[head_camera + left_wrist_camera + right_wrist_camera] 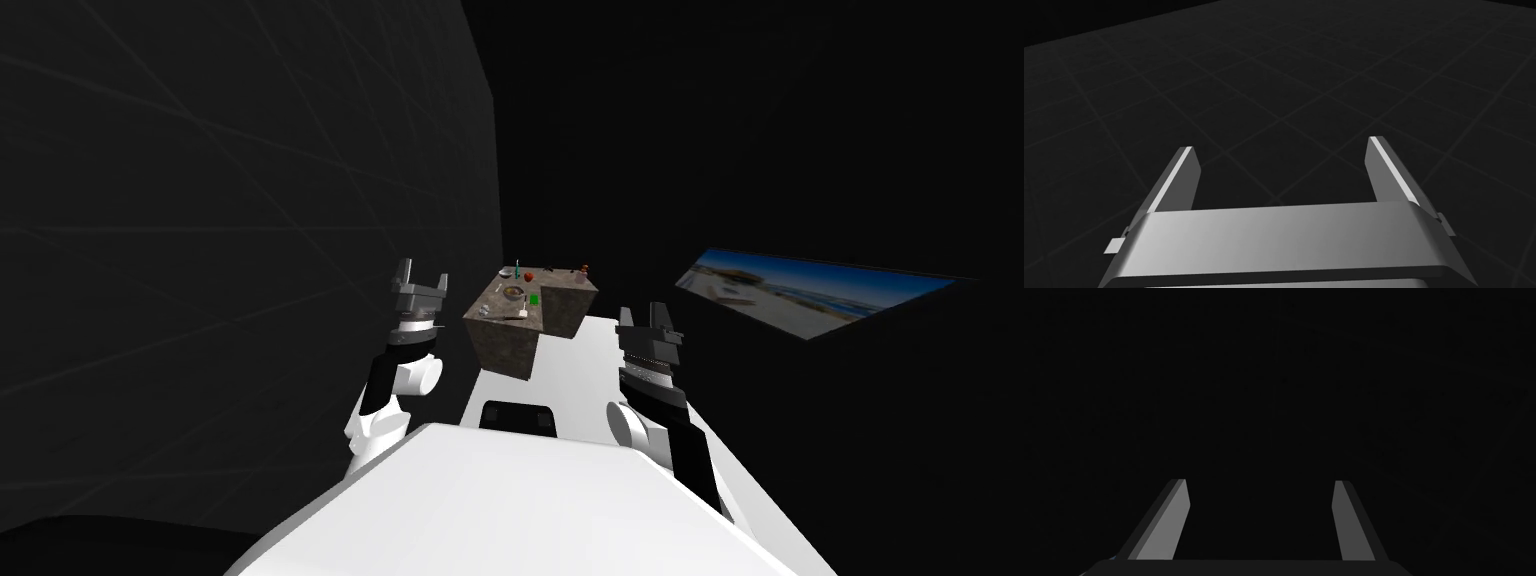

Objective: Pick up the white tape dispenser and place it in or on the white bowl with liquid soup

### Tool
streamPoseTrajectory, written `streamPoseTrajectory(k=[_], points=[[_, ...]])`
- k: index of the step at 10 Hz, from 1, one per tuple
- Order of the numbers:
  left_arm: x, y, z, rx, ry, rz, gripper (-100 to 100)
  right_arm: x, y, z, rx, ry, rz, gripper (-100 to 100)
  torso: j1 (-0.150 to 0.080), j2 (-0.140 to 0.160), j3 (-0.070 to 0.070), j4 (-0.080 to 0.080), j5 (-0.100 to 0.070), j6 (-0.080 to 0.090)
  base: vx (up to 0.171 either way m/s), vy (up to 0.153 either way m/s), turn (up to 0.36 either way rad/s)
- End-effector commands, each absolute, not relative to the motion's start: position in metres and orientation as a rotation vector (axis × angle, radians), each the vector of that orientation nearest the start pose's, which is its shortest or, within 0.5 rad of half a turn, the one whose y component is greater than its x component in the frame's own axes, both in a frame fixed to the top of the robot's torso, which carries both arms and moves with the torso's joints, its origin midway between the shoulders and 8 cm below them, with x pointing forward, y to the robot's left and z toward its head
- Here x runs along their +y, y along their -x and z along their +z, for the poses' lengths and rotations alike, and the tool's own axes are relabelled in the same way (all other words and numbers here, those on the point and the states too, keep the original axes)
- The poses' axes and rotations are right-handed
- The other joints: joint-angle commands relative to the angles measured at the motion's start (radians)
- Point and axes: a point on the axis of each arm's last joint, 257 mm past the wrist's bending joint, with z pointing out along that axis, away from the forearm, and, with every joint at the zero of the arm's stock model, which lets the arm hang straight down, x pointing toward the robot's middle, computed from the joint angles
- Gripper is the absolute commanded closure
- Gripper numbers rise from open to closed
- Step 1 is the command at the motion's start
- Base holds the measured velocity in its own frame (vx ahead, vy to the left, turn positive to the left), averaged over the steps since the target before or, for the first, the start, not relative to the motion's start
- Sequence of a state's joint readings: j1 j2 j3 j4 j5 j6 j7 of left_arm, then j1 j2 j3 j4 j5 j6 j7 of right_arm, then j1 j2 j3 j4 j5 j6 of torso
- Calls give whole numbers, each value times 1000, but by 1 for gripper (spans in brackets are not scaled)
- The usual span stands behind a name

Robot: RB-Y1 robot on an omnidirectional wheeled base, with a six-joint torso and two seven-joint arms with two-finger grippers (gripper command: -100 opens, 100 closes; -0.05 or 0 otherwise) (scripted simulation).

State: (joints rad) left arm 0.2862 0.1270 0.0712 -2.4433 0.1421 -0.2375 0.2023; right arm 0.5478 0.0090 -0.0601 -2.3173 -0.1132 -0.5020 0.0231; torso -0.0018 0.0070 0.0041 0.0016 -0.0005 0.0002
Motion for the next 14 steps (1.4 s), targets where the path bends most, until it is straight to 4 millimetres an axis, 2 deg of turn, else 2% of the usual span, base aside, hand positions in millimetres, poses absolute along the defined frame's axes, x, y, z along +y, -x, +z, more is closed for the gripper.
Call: streamPoseTrajectory(k=[1, 2, 3, 4, 5, 6, 7, 8, 10, 13, 14], points=[[270, -358, 122, 538, 644, -1638, -100, -316, -325, 28, 539, -716, 1272, 0, 0, 0, 0, 0, 0, 0, -79, -50, -78], [272, -363, 129, 527, 659, -1672, -100, -316, -325, 28, 539, -716, 1272, 0, 0, -1, 0, 0, 0, -1, -75, -68, -166], [272, -365, 127, 537, 672, -1668, -100, -316, -325, 28, 539, -716, 1272, 0, -1, -1, 0, 0, 0, 0, -63, -58, -75], [274, -370, 134, 525, 687, -1706, -100, -316, -325, 28, 539, -716, 1272, 0, 0, -2, -1, 0, 0, -1, -89, -69, -175], [275, -374, 130, 539, 707, -1700, -100, -316, -325, 28, 539, -716, 1272, 0, -1, -1, 0, 0, 0, 0, -74, -49, -70], [276, -379, 137, 525, 723, -1741, -100, -316, -325, 28, 539, -716, 1272, 0, 1, -1, 0, 0, 0, -1, -78, -66, -144], [277, -383, 132, 542, 746, -1734, -100, -316, -325, 28, 539, -716, 1272, 0, 0, -1, 0, 0, 0, 0, -57, -50, -68], [279, -388, 139, 527, 763, -1777, -100, -316, -325, 28, 539, -716, 1272, 0, 1, -2, -1, 0, 0, -1, -67, -51, -149], [279, -394, 132, 550, 797, -1766, -100, -317, -325, 28, 539, -716, 1272, 0, 1, -2, -1, 0, 0, -1, -34, -37, -30], [283, -411, 138, 542, 873, -1846, -100, -317, -325, 28, 539, -716, 1272, 0, 2, -4, -2, -1, 0, -1, -33, -45, -111], [283, -416, 131, 560, 903, -1836, -100, -316, -325, 28, 539, -716, 1272, 0, 1, -4, -2, -1, 0, -1, -29, -39, -69]])
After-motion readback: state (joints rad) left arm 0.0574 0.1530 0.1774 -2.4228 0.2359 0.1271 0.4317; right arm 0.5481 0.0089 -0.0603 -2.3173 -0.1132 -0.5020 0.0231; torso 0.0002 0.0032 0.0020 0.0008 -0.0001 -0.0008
